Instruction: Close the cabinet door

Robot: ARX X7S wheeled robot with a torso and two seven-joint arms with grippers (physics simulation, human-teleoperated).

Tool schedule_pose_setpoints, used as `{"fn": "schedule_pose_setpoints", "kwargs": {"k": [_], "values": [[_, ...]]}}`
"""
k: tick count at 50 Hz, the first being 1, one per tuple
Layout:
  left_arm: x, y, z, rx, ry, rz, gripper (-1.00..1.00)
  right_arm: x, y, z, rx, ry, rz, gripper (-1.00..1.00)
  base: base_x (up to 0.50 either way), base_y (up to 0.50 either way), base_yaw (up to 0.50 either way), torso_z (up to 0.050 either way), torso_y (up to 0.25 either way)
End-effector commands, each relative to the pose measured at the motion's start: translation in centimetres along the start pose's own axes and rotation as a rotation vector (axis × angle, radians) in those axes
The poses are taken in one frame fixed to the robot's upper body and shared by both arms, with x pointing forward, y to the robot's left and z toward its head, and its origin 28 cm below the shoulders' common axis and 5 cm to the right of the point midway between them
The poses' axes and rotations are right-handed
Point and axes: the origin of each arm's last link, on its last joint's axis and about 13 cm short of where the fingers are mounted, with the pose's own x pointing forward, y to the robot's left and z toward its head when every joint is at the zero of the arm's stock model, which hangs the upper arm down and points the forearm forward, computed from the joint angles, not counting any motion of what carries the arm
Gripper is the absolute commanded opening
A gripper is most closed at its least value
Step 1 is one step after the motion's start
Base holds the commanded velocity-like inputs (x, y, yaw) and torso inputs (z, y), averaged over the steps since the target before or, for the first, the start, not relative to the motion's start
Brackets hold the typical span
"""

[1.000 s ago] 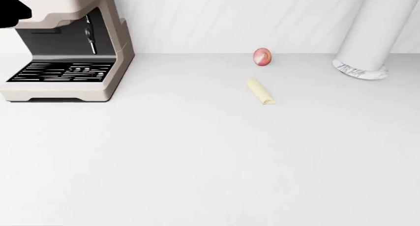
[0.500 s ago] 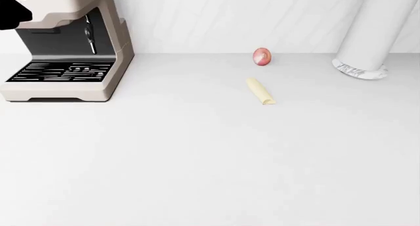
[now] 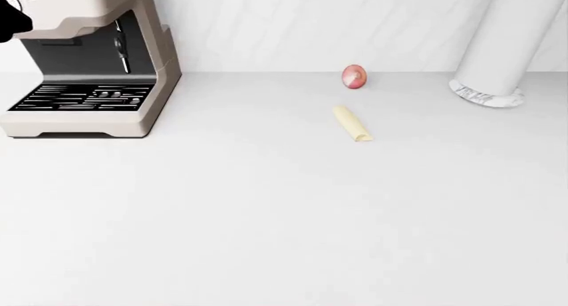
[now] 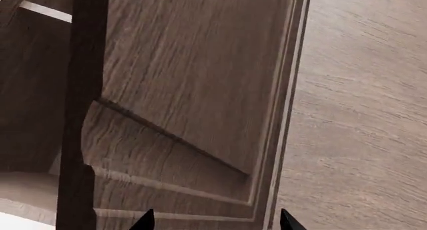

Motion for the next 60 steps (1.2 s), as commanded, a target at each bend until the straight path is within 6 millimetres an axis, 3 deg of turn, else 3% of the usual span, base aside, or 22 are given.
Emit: {"fn": "schedule_pose_setpoints", "kwargs": {"k": [1, 17, 60], "values": [[0.0, 0.3, -0.2, -0.007, 0.003, 0.008, 1.00, 1.8, 0.6, 3.7, 0.311, -0.307, -0.008, 1.00, 0.00, 0.00, 0.01, 0.000, 0.000], [0.0, 0.6, -0.3, -0.008, 0.003, 0.020, 1.00, 3.8, 3.0, 2.9, 0.400, -0.243, 0.115, 1.00, 0.00, 0.00, 0.00, 0.002, 0.000], [0.0, 1.3, -0.5, -0.018, 0.003, 0.050, 1.00, 8.9, 6.3, -1.0, 0.412, -0.067, 0.166, 1.00, 0.00, 0.00, 0.00, 0.001, 0.000]]}}
